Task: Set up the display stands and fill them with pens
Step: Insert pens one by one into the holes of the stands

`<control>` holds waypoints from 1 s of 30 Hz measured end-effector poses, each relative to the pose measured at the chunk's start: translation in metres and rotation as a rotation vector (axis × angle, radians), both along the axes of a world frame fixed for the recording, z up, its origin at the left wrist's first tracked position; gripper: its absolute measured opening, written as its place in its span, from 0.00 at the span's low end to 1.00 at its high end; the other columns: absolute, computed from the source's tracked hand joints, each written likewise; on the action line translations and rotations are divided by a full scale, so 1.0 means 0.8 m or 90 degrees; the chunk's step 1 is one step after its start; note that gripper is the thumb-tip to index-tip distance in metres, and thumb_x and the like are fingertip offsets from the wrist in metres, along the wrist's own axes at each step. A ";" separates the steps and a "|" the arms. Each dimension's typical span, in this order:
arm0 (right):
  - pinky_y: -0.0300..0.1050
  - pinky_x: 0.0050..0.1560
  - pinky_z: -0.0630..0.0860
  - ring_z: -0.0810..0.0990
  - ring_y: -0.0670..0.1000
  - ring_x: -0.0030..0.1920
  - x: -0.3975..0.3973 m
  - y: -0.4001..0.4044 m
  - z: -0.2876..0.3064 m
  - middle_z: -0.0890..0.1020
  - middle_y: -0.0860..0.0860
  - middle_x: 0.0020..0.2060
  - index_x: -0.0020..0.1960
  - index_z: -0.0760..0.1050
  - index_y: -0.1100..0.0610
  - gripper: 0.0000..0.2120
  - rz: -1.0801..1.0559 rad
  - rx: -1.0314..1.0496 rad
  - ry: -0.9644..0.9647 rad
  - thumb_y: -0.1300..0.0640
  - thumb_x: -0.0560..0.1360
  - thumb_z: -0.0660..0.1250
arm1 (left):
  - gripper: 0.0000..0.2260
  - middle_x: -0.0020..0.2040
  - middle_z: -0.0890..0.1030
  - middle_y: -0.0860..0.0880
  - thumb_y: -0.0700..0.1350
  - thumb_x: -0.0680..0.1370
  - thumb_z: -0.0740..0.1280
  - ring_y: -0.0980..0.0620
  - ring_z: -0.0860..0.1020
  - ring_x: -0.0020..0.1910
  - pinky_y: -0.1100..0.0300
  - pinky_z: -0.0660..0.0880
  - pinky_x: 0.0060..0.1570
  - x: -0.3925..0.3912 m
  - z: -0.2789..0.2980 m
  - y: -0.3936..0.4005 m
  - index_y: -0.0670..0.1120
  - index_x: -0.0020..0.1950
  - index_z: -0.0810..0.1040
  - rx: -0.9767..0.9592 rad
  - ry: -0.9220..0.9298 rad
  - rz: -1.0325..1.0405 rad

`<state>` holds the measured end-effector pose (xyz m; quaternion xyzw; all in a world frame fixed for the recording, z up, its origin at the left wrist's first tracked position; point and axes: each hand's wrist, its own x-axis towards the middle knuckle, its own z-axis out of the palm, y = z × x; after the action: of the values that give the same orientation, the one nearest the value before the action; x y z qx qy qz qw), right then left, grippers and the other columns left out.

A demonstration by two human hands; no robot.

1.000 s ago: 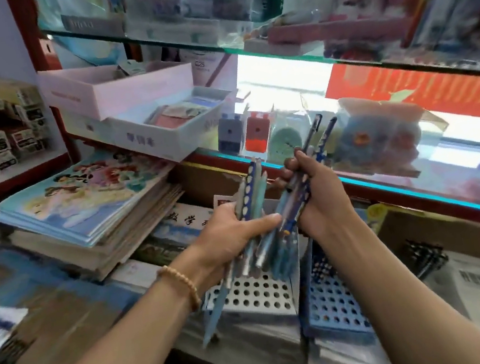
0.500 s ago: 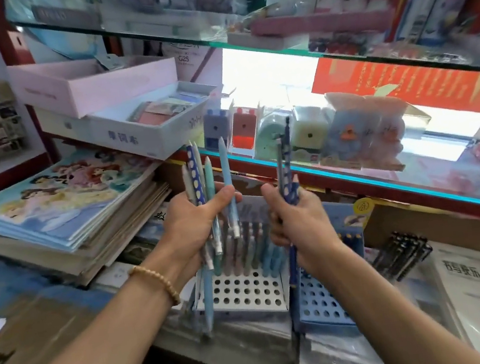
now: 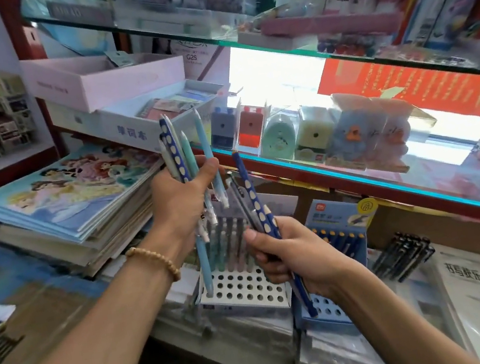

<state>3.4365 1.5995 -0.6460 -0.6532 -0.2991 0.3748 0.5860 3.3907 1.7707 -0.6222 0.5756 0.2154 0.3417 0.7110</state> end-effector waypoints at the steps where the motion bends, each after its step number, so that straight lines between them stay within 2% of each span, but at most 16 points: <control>1: 0.37 0.26 0.64 0.64 0.47 0.27 -0.001 0.000 0.000 0.71 0.51 0.31 0.47 0.71 0.58 0.06 0.018 -0.008 0.002 0.58 0.82 0.62 | 0.03 0.40 0.86 0.50 0.45 0.74 0.74 0.57 0.83 0.38 0.62 0.78 0.39 0.000 0.000 0.004 0.47 0.44 0.83 0.004 0.003 0.001; 4: 0.37 0.26 0.64 0.65 0.47 0.27 -0.006 0.006 -0.001 0.71 0.51 0.31 0.50 0.72 0.59 0.05 -0.019 0.025 0.022 0.59 0.82 0.62 | 0.04 0.42 0.86 0.48 0.44 0.74 0.74 0.60 0.80 0.30 0.66 0.74 0.32 -0.002 -0.006 0.012 0.45 0.45 0.83 -0.050 0.000 -0.012; 6: 0.38 0.26 0.63 0.64 0.47 0.27 -0.005 0.013 -0.002 0.69 0.53 0.31 0.46 0.72 0.60 0.09 -0.095 0.068 0.025 0.56 0.82 0.62 | 0.07 0.42 0.85 0.45 0.46 0.71 0.75 0.60 0.76 0.27 0.66 0.73 0.31 -0.004 -0.011 0.009 0.43 0.45 0.83 -0.117 -0.017 -0.056; 8: 0.40 0.25 0.62 0.63 0.48 0.26 -0.006 0.020 -0.002 0.67 0.55 0.30 0.45 0.74 0.62 0.12 -0.154 0.090 0.010 0.54 0.82 0.62 | 0.13 0.38 0.82 0.48 0.47 0.68 0.75 0.60 0.74 0.26 0.66 0.72 0.30 -0.004 -0.014 0.000 0.40 0.48 0.84 -0.142 -0.020 -0.099; 10: 0.39 0.23 0.62 0.62 0.48 0.24 -0.011 0.026 -0.003 0.66 0.54 0.27 0.46 0.76 0.65 0.15 -0.179 0.093 0.009 0.53 0.82 0.62 | 0.13 0.37 0.81 0.50 0.43 0.71 0.74 0.60 0.76 0.27 0.66 0.73 0.28 -0.003 -0.015 -0.009 0.38 0.52 0.83 -0.143 -0.022 -0.111; 13: 0.37 0.22 0.63 0.62 0.47 0.23 -0.017 0.028 -0.002 0.66 0.53 0.25 0.48 0.79 0.67 0.17 -0.183 0.117 0.052 0.52 0.82 0.62 | 0.12 0.41 0.83 0.46 0.41 0.74 0.73 0.56 0.82 0.34 0.60 0.78 0.33 0.000 -0.014 -0.015 0.37 0.55 0.82 -0.148 -0.011 -0.125; 15: 0.37 0.22 0.63 0.62 0.47 0.22 -0.015 0.024 0.000 0.67 0.54 0.25 0.47 0.80 0.66 0.17 -0.188 0.133 0.068 0.52 0.81 0.63 | 0.12 0.42 0.83 0.44 0.40 0.75 0.72 0.57 0.81 0.31 0.58 0.79 0.30 -0.001 -0.013 -0.021 0.35 0.56 0.80 -0.159 -0.008 -0.139; 17: 0.37 0.22 0.64 0.64 0.46 0.22 -0.013 0.022 0.000 0.73 0.58 0.29 0.47 0.80 0.65 0.14 -0.208 0.130 0.064 0.55 0.81 0.64 | 0.12 0.44 0.82 0.42 0.39 0.75 0.72 0.58 0.80 0.28 0.61 0.78 0.28 -0.003 -0.014 -0.028 0.35 0.56 0.79 -0.148 -0.007 -0.149; 19: 0.36 0.22 0.64 0.66 0.45 0.22 -0.011 0.021 -0.001 0.79 0.59 0.35 0.48 0.79 0.63 0.09 -0.246 0.108 0.070 0.58 0.81 0.65 | 0.11 0.47 0.84 0.42 0.40 0.73 0.73 0.58 0.82 0.33 0.63 0.77 0.31 -0.004 -0.015 -0.032 0.37 0.54 0.81 -0.097 0.005 -0.141; 21: 0.36 0.23 0.65 0.68 0.44 0.22 -0.005 0.017 -0.001 0.81 0.56 0.36 0.50 0.78 0.61 0.06 -0.277 0.091 0.067 0.59 0.81 0.65 | 0.10 0.43 0.85 0.48 0.44 0.70 0.75 0.58 0.83 0.38 0.61 0.78 0.37 -0.003 -0.015 -0.029 0.42 0.49 0.82 -0.068 0.011 -0.119; 23: 0.36 0.23 0.65 0.67 0.44 0.23 0.003 0.007 0.000 0.81 0.53 0.33 0.51 0.78 0.62 0.06 -0.284 0.061 0.023 0.59 0.80 0.65 | 0.08 0.37 0.83 0.51 0.47 0.69 0.75 0.59 0.79 0.32 0.61 0.76 0.35 -0.001 -0.012 -0.016 0.45 0.44 0.81 -0.084 0.010 -0.078; 25: 0.37 0.23 0.65 0.66 0.44 0.23 0.013 -0.005 -0.001 0.78 0.53 0.30 0.48 0.78 0.64 0.08 -0.279 0.008 -0.059 0.59 0.80 0.66 | 0.06 0.36 0.81 0.49 0.46 0.70 0.75 0.56 0.75 0.30 0.62 0.73 0.31 -0.003 -0.009 0.000 0.47 0.41 0.80 -0.115 -0.001 -0.041; 28: 0.39 0.25 0.67 0.66 0.46 0.25 0.024 -0.019 -0.003 0.75 0.59 0.33 0.41 0.80 0.61 0.10 -0.269 -0.057 -0.145 0.58 0.79 0.68 | 0.07 0.30 0.75 0.53 0.46 0.71 0.76 0.53 0.72 0.31 0.60 0.72 0.30 -0.004 -0.011 0.014 0.49 0.38 0.79 -0.127 0.003 0.004; 30: 0.41 0.27 0.67 0.67 0.48 0.27 0.025 -0.025 -0.002 0.76 0.61 0.35 0.41 0.80 0.61 0.09 -0.256 -0.069 -0.170 0.59 0.79 0.68 | 0.07 0.29 0.75 0.53 0.45 0.72 0.76 0.54 0.73 0.32 0.60 0.72 0.31 -0.004 -0.013 0.015 0.49 0.38 0.79 -0.109 0.021 0.002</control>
<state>3.4567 1.5794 -0.6480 -0.7738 -0.2170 0.1767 0.5682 3.3873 1.7826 -0.6327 0.5177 0.2565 0.3138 0.7535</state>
